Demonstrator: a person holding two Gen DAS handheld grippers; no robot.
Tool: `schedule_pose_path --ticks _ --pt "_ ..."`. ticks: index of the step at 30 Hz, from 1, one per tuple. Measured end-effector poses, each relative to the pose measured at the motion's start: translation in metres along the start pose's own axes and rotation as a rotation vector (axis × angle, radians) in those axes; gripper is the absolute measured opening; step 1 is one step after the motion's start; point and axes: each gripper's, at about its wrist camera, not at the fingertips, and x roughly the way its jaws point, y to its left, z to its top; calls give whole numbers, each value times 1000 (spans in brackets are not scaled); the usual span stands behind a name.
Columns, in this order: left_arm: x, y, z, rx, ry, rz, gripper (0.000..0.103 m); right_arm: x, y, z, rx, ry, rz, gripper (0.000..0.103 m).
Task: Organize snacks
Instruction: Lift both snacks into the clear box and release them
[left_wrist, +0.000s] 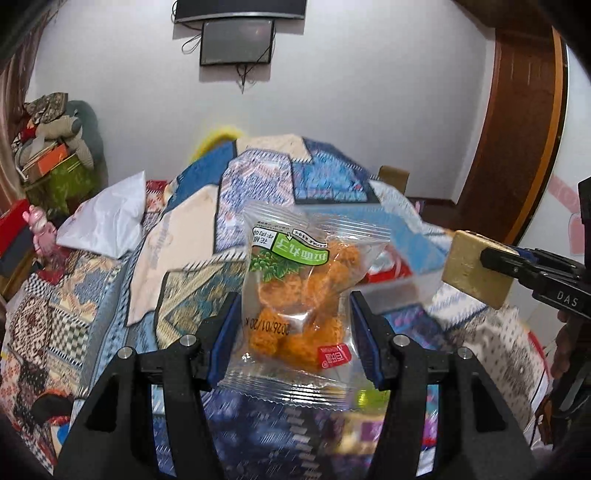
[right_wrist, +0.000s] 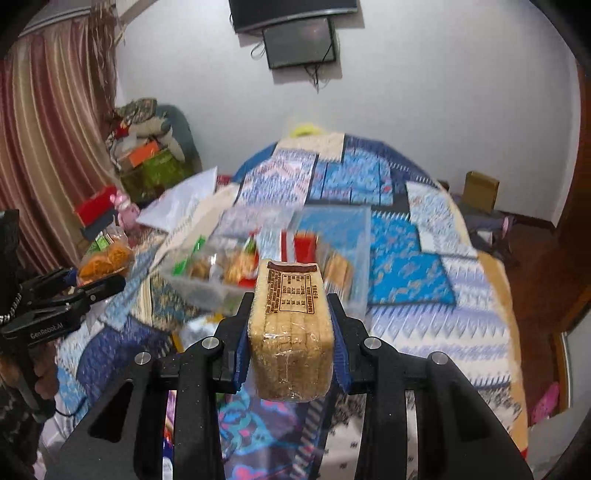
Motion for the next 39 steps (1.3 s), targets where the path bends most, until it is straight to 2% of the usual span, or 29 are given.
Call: schedule_pose_path --ticks 5,11,18,25,27,29,31,34,39 --pt "13 -8 23 5 -25 -13 57 3 -4 21 3 -58 -14 33" --pt "42 -13 38 4 -26 -20 57 28 -13 37 32 -69 -13 33" --pt "94 -11 45 -15 32 -38 58 72 -26 42 85 -37 -11 33" --pt "134 -7 46 -36 79 -15 58 105 -29 36 76 -14 -45 34" --pt "139 -8 45 -41 92 -17 60 105 -28 35 65 -8 -66 36" --pt "141 -10 43 -37 103 -18 67 104 -29 35 59 -3 -63 36" --pt "137 -13 41 -32 88 -13 73 99 -29 34 53 -2 -57 42" --pt "130 -17 41 -21 83 -7 73 89 -28 36 46 -13 -67 53" --pt "105 -20 43 -19 69 -22 73 66 -24 38 42 -24 -38 54"
